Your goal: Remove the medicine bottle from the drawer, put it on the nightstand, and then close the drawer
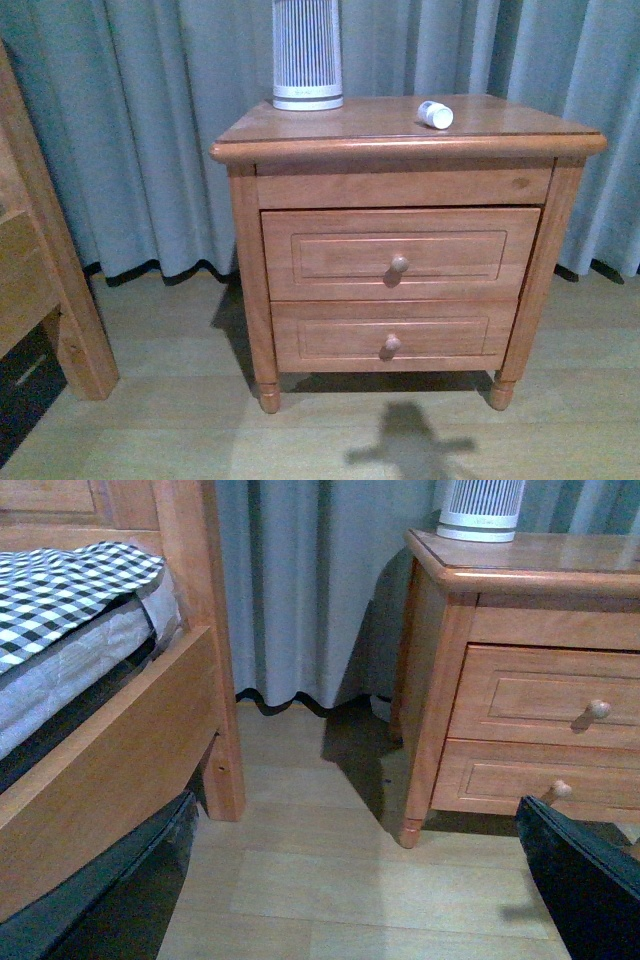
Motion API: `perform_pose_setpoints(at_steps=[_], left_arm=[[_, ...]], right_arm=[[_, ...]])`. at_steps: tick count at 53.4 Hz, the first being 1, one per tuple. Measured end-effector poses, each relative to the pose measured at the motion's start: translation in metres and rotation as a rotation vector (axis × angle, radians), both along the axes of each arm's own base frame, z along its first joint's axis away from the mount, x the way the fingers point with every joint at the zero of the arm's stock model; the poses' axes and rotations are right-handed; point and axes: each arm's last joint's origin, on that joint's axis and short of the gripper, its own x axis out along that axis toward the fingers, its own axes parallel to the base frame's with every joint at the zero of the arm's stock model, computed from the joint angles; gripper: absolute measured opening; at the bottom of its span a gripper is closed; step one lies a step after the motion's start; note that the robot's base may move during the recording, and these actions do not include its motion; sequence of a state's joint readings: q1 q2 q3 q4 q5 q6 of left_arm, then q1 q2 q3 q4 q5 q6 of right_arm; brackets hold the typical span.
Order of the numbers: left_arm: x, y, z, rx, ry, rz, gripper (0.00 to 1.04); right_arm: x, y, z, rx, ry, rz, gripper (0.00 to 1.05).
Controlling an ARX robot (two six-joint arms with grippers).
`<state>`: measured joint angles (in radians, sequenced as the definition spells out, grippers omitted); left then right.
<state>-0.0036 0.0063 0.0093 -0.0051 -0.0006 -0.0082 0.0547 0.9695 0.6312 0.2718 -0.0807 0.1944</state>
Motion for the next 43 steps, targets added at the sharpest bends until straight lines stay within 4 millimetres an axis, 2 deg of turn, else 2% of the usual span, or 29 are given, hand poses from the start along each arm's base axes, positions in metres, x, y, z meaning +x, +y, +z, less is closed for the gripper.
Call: perform_pose_setpoints(at_steps=[1, 4, 10, 14, 18, 24, 43], left_arm=[[0.000, 0.000, 0.000, 0.000, 0.000, 0.000, 0.98], [0.000, 0.000, 0.000, 0.000, 0.000, 0.000, 0.98], [0.000, 0.000, 0.000, 0.000, 0.000, 0.000, 0.98], [0.000, 0.000, 0.000, 0.000, 0.000, 0.000, 0.98], [0.000, 0.000, 0.000, 0.000, 0.000, 0.000, 0.98], [0.000, 0.000, 0.000, 0.000, 0.000, 0.000, 0.98], [0.000, 0.000, 0.000, 0.000, 0.000, 0.000, 0.98]], right_arm=[[-0.004, 0.000, 0.000, -0.013, -0.009, -0.017, 0.03], [-0.036, 0.000, -0.011, -0.095, -0.036, -0.100, 0.03], [-0.086, 0.002, -0.049, -0.173, -0.008, -0.136, 0.03], [-0.110, 0.002, -0.073, -0.190, -0.013, -0.120, 0.03], [-0.118, -0.001, -0.083, -0.184, -0.063, -0.116, 0.03], [-0.119, -0.009, -0.095, -0.188, -0.072, -0.090, 0.03], [-0.120, -0.014, -0.110, -0.189, -0.074, -0.126, 0.03]])
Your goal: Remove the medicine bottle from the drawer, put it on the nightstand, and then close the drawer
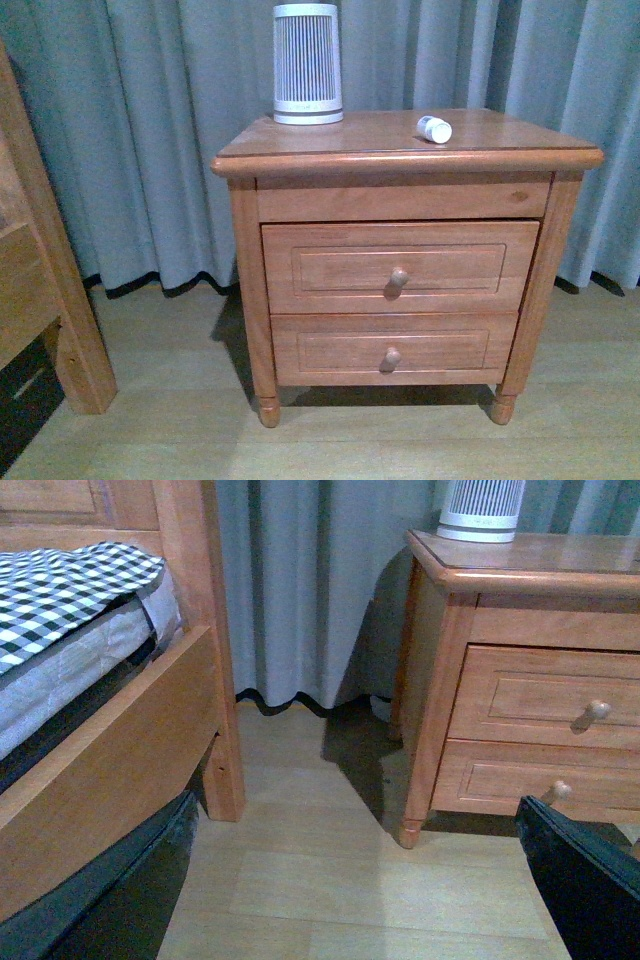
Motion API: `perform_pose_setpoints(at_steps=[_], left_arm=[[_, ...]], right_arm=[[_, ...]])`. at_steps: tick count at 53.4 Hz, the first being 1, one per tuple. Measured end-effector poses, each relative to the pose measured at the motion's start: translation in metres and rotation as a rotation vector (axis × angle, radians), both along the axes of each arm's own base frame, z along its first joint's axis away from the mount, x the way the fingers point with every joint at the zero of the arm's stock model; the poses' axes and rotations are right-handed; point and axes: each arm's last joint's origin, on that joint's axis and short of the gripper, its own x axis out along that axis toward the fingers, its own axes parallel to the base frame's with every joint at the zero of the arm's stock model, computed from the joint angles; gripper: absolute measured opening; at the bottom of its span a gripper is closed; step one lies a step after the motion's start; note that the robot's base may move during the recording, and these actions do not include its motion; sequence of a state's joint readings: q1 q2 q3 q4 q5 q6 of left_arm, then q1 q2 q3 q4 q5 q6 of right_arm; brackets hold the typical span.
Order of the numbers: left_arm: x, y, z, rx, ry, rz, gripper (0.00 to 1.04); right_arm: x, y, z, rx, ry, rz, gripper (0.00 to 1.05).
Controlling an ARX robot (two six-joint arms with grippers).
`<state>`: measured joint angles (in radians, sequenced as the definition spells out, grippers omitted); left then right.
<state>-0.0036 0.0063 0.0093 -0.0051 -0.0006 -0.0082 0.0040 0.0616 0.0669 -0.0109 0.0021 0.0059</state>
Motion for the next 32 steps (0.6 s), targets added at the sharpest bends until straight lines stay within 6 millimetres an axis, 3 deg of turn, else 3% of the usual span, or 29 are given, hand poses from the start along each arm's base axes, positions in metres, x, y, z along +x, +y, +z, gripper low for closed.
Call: perform_pose_setpoints(at_steps=[10, 19, 32], left_arm=[[0.000, 0.000, 0.000, 0.000, 0.000, 0.000, 0.98], [0.000, 0.000, 0.000, 0.000, 0.000, 0.000, 0.98], [0.000, 0.000, 0.000, 0.000, 0.000, 0.000, 0.98]], right_arm=[[0.000, 0.000, -0.013, 0.000, -0.004, 0.000, 0.03], [-0.001, 0.000, -0.013, 0.000, -0.010, 0.000, 0.03], [-0.001, 0.000, -0.013, -0.003, -0.010, 0.000, 0.65]])
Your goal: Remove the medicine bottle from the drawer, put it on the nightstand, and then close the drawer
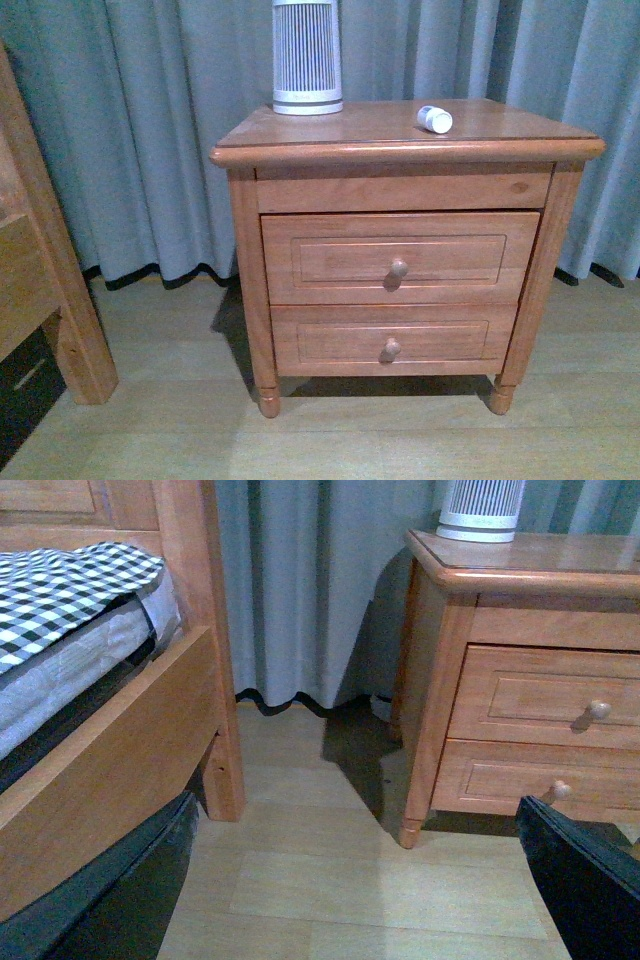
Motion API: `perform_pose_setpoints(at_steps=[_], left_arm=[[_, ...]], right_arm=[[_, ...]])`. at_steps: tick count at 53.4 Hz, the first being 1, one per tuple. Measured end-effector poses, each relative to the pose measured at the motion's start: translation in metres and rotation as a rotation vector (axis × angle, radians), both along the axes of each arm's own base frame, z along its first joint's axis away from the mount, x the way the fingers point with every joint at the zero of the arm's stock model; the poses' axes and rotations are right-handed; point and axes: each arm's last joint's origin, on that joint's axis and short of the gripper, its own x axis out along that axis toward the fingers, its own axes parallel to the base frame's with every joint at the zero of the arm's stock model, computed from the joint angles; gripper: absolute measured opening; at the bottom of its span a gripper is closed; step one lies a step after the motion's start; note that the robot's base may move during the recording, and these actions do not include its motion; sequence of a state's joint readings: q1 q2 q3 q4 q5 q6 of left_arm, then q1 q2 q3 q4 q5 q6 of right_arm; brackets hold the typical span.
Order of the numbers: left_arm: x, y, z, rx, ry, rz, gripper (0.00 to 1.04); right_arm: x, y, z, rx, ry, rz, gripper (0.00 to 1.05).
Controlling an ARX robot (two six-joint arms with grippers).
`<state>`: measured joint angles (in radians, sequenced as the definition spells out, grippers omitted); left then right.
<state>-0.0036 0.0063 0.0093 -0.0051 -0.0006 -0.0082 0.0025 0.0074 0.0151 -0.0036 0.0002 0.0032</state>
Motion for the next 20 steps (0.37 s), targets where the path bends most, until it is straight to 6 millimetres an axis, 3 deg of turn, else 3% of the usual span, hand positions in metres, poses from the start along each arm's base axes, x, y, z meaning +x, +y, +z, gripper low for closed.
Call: perform_pose_setpoints(at_steps=[7, 20], left_arm=[[0.0000, 0.0000, 0.0000, 0.000, 0.000, 0.000, 0.98], [0.0000, 0.0000, 0.0000, 0.000, 0.000, 0.000, 0.98]], right_arm=[[0.0000, 0.0000, 0.0000, 0.000, 0.000, 0.000, 0.98], [0.0000, 0.0000, 0.0000, 0.000, 0.000, 0.000, 0.98]])
